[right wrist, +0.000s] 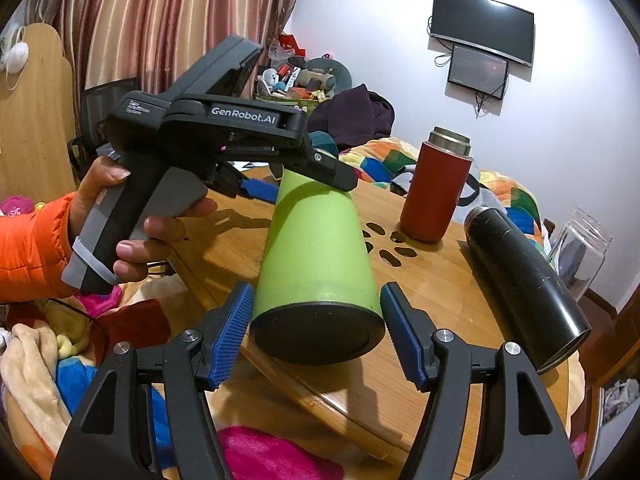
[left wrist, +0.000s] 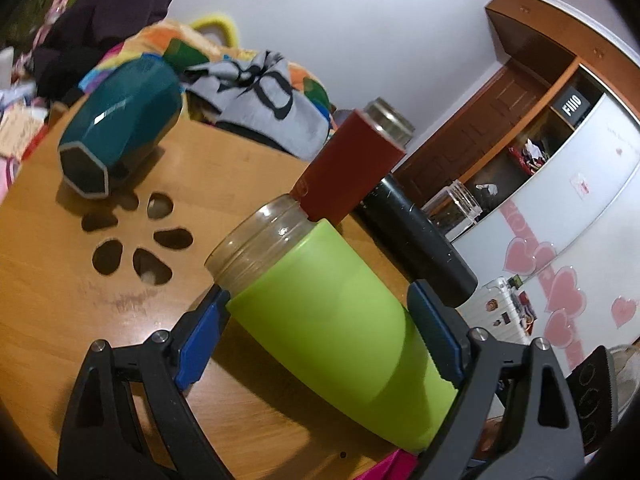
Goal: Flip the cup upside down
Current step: 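Tilt the green cup onto its side, right gripper holding the black base, then rotate the cup with the right gripper, raising the black base above the rim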
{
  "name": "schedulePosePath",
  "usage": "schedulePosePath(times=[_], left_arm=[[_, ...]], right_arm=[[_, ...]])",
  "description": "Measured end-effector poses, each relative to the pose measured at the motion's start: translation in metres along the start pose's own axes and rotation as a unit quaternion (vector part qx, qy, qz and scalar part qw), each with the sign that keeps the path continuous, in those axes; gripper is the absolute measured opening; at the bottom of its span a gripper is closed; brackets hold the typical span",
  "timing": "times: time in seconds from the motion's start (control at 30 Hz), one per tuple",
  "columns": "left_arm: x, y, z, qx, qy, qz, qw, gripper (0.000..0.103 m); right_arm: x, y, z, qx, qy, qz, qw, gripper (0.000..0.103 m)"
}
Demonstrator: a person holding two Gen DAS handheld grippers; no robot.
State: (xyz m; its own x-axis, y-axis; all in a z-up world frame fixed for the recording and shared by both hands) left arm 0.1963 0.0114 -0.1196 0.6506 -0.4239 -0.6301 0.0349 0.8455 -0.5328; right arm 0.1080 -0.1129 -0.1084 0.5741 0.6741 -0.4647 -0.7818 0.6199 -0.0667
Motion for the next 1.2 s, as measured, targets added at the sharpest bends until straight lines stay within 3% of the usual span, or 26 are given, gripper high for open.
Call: schedulePosePath(times=[0.4,0.43,0.5,0.63,0.77,0.87,1.0,1.17,1.2], left_arm=[[0.002,0.014,-0.008,-0.032,0.029,-0.005,0.9991,0.092],[0.001,0.014,-0.008,-0.031,0.029,-0.003,0.9991,0.092],[-0.006,0.017,-0.009,-0.017,0.014,0.024,0.9995,0.103],[-0.017,0.026,-0.014,-0.016,0.014,0.021,0.9996,0.103],[-0.030,0.032,-0.011,-0.006,0.000,0.046,0.9989,0.103],[-0.046,0.016,-0.006,0.042,-0.038,0.070,0.9959,0.103],[-0.056,-0.022,-0.001,0.140,-0.088,0.118,0.9792,0.103],[-0.043,-0.048,-0.005,0.196,-0.089,0.131,0.9678,0.102],[-0.041,-0.050,-0.006,0.201,-0.088,0.131,0.9669,0.097]], right_arm=[[0.001,0.000,-0.001,0.002,-0.001,0.013,1.000,0.062],[0.001,-0.001,-0.001,0.004,-0.002,0.013,1.000,0.062],[0.001,-0.002,-0.001,0.007,-0.003,0.014,1.000,0.062],[-0.001,-0.007,-0.002,0.019,-0.006,0.017,1.000,0.062],[-0.001,-0.006,-0.003,0.023,-0.011,0.012,1.000,0.063],[0.002,-0.005,-0.005,0.021,-0.007,0.006,1.000,0.066],[0.008,-0.007,-0.008,0.036,-0.001,0.010,0.999,0.066],[0.016,-0.010,-0.013,0.056,0.012,0.013,0.998,0.068],[0.017,-0.010,-0.015,0.060,0.016,0.012,0.998,0.068]])
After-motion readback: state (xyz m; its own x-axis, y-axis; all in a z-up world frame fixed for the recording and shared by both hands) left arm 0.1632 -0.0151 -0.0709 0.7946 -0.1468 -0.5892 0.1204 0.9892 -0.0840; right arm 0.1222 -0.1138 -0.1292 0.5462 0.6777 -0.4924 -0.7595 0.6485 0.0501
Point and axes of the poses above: each gripper's, at about its wrist camera, not at the fingertips, and x roughly the way its jaws point, y to its left, z to its top, the point moved 6 cm from there along x, roughly the way its jaws point, and after that the axes turned 7 degrees about z, right-handed, at the moved point
